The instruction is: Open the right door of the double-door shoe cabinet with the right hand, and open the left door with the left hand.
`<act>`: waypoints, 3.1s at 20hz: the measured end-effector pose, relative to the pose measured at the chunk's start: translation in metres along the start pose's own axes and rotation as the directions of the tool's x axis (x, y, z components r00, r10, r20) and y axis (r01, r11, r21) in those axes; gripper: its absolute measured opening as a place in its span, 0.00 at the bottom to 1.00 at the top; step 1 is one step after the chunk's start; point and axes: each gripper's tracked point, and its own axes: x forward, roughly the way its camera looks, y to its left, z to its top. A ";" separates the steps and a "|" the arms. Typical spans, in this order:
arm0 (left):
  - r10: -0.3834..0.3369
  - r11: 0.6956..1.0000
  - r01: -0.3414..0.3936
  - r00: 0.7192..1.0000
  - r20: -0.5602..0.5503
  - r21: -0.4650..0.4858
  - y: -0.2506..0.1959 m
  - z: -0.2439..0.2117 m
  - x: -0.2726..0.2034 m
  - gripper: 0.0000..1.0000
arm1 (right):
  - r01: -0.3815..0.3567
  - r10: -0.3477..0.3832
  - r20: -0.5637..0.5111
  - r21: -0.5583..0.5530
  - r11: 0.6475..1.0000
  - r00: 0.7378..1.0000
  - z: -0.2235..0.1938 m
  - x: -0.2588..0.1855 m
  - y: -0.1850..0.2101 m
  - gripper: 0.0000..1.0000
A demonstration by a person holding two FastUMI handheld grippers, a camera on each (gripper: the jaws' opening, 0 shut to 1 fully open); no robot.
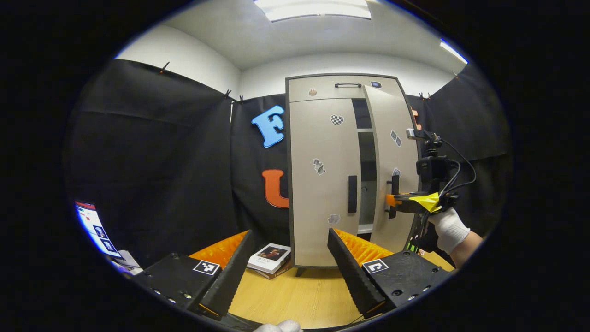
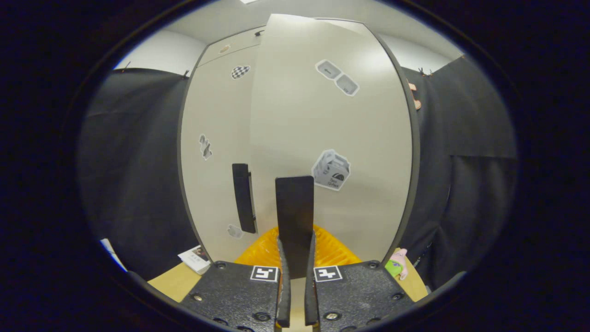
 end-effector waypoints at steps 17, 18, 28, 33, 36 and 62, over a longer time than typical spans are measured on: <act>-0.185 0.982 0.185 0.983 0.011 -0.025 -0.019 0.004 -0.015 0.96 | 0.120 -0.120 0.000 0.008 0.993 0.993 -0.009 -0.089 -0.085 0.08; -0.192 0.981 0.192 0.981 0.012 -0.023 -0.020 0.004 -0.015 0.96 | 0.123 -0.123 -0.004 0.005 0.992 0.992 -0.009 -0.090 -0.091 0.07; -0.238 0.970 0.239 0.971 0.012 -0.047 -0.024 0.005 -0.017 0.96 | 0.143 -0.143 -0.013 -0.029 0.989 0.990 -0.007 -0.107 -0.158 0.04; -0.243 0.969 0.244 0.970 0.032 -0.026 -0.021 0.008 -0.014 0.96 | 0.144 -0.144 -0.023 -0.003 0.990 0.989 -0.005 -0.108 -0.191 0.03; -0.242 0.970 0.242 0.970 0.027 -0.022 -0.024 0.007 -0.011 0.96 | 0.108 -0.108 -0.024 0.027 0.994 0.994 -0.004 -0.106 -0.189 0.03; -0.210 0.977 0.210 0.978 -0.009 0.016 -0.016 -0.019 0.015 0.96 | 0.274 -0.276 0.055 0.042 0.961 0.960 0.008 -0.245 -0.160 1.00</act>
